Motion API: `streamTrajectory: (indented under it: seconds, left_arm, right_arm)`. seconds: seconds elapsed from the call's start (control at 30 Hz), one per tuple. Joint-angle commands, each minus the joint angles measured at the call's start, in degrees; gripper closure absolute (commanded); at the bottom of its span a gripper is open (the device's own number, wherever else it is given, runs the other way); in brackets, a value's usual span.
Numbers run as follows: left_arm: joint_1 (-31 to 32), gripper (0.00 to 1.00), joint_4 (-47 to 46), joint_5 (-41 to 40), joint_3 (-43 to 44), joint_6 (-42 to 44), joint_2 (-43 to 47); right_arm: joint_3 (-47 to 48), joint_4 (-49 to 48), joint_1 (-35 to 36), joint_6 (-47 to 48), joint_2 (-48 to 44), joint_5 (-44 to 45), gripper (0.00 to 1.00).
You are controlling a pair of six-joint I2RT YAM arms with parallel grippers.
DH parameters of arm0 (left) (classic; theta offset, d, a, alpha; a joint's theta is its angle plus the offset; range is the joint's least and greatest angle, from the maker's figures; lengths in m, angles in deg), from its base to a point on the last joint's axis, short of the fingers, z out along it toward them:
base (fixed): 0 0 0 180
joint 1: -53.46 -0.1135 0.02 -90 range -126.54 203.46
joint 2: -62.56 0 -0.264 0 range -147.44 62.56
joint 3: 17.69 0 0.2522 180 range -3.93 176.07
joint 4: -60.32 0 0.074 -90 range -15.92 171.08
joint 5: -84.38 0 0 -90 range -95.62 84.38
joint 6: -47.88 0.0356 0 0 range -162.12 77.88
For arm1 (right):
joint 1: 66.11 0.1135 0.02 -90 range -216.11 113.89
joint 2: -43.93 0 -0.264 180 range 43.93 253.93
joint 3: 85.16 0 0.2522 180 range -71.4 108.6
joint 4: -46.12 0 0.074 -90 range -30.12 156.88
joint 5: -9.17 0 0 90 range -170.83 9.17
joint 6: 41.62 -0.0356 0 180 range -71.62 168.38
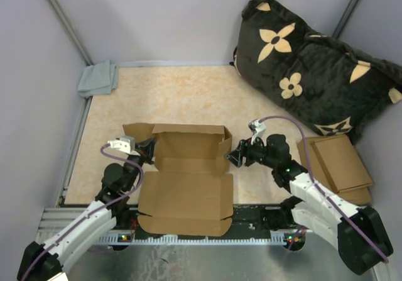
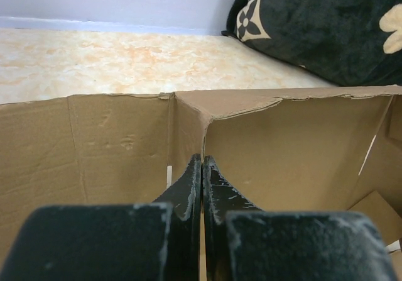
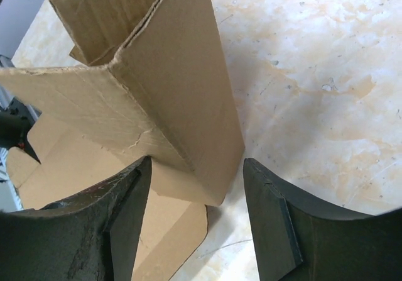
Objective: Fold the paper box
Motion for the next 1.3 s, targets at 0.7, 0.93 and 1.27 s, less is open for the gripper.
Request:
streamTrajectory:
  seconds: [0.7, 0.93, 1.27]
  left_arm:
    - [2.0, 1.0, -5.8, 1.1, -5.5, 2.5, -5.0]
    - [2.1, 1.0, -7.5, 0.3, -5.5, 2.9, -5.3]
    - [2.2, 1.0, -14.2, 2.6, -6.9, 3.1, -7.2]
  right_arm:
    - [16.2, 1.3, 14.8, 6.4, 17.1, 23.0, 0.39]
    - [18.2, 8.3, 15.2, 5.6, 14.7, 25.5, 0.34]
    - [18.0, 12.5, 15.1, 5.5, 8.7, 21.9, 0.3]
